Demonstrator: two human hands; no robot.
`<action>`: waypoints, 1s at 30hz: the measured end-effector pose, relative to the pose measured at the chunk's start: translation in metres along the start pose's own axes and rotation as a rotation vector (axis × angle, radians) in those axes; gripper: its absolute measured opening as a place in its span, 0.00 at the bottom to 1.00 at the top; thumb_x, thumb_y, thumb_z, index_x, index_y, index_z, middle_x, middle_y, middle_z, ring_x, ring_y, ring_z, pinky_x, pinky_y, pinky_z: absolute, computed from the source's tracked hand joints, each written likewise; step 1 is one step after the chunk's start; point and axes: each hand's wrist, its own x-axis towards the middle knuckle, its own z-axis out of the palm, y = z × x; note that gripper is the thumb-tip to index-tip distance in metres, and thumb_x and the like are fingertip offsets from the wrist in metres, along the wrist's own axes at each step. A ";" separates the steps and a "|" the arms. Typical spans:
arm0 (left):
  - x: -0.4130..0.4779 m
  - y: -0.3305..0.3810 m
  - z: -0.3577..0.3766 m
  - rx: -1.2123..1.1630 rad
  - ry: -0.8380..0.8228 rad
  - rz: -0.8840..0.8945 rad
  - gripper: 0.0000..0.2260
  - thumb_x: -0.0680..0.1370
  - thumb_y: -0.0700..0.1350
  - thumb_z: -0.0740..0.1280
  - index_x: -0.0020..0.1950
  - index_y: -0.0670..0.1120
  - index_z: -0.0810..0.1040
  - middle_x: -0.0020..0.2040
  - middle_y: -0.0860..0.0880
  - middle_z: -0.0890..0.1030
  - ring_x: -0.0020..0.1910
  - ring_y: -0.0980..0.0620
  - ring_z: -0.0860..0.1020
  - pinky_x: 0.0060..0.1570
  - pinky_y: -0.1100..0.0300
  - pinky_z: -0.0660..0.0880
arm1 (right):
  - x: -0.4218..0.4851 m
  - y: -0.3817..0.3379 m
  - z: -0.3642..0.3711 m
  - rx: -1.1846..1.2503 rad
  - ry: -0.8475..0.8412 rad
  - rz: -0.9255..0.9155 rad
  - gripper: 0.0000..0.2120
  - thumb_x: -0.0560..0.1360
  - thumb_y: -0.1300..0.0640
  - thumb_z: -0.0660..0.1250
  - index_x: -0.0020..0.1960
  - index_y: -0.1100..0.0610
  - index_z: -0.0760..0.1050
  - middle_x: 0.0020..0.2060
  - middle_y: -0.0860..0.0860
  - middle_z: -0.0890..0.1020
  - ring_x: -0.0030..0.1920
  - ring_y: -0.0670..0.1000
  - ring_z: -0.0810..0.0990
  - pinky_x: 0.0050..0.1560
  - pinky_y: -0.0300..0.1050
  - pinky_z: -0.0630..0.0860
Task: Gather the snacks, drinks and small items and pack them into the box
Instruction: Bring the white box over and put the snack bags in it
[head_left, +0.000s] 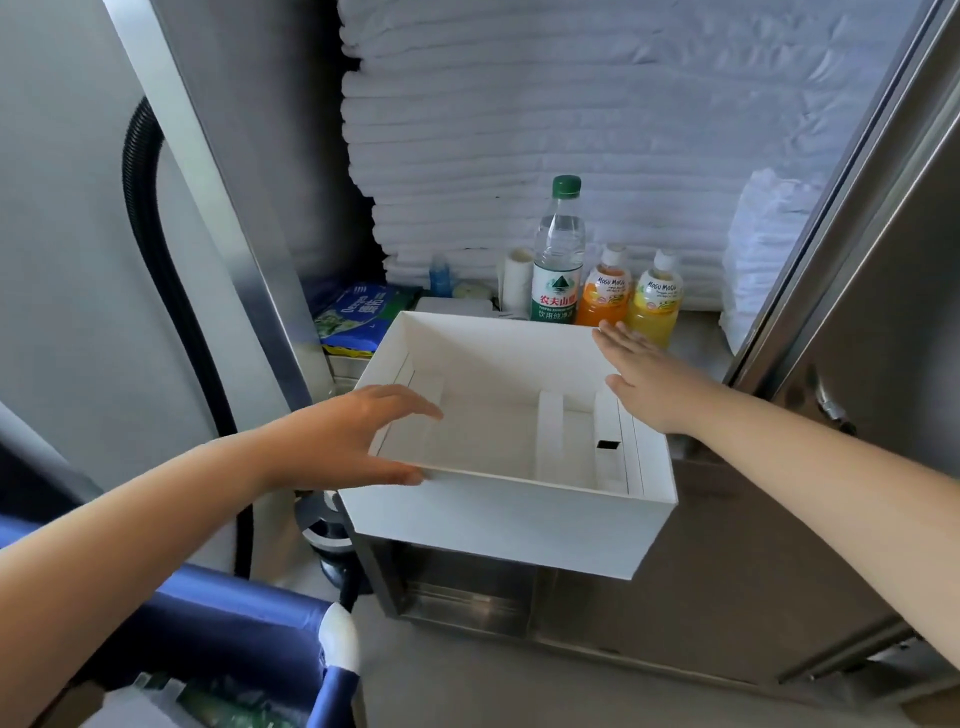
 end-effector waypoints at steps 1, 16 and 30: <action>0.004 -0.003 -0.006 -0.057 -0.059 -0.036 0.34 0.67 0.69 0.66 0.69 0.69 0.56 0.67 0.69 0.58 0.65 0.67 0.58 0.65 0.65 0.55 | 0.002 0.003 -0.001 0.005 -0.005 -0.010 0.28 0.83 0.55 0.49 0.77 0.57 0.38 0.76 0.52 0.39 0.75 0.48 0.38 0.67 0.37 0.35; 0.103 -0.030 0.008 0.290 0.265 -0.267 0.28 0.81 0.55 0.49 0.77 0.48 0.40 0.77 0.52 0.40 0.72 0.59 0.37 0.67 0.65 0.36 | 0.045 0.023 -0.001 -0.025 -0.016 -0.438 0.29 0.82 0.58 0.49 0.75 0.52 0.34 0.72 0.44 0.33 0.71 0.40 0.30 0.68 0.33 0.29; 0.099 -0.053 -0.017 -0.001 0.316 -0.146 0.21 0.81 0.46 0.55 0.75 0.55 0.59 0.74 0.63 0.58 0.70 0.62 0.61 0.67 0.66 0.58 | 0.128 -0.038 -0.012 -0.043 -0.016 -0.825 0.27 0.82 0.60 0.52 0.77 0.52 0.44 0.75 0.42 0.45 0.73 0.36 0.39 0.71 0.31 0.36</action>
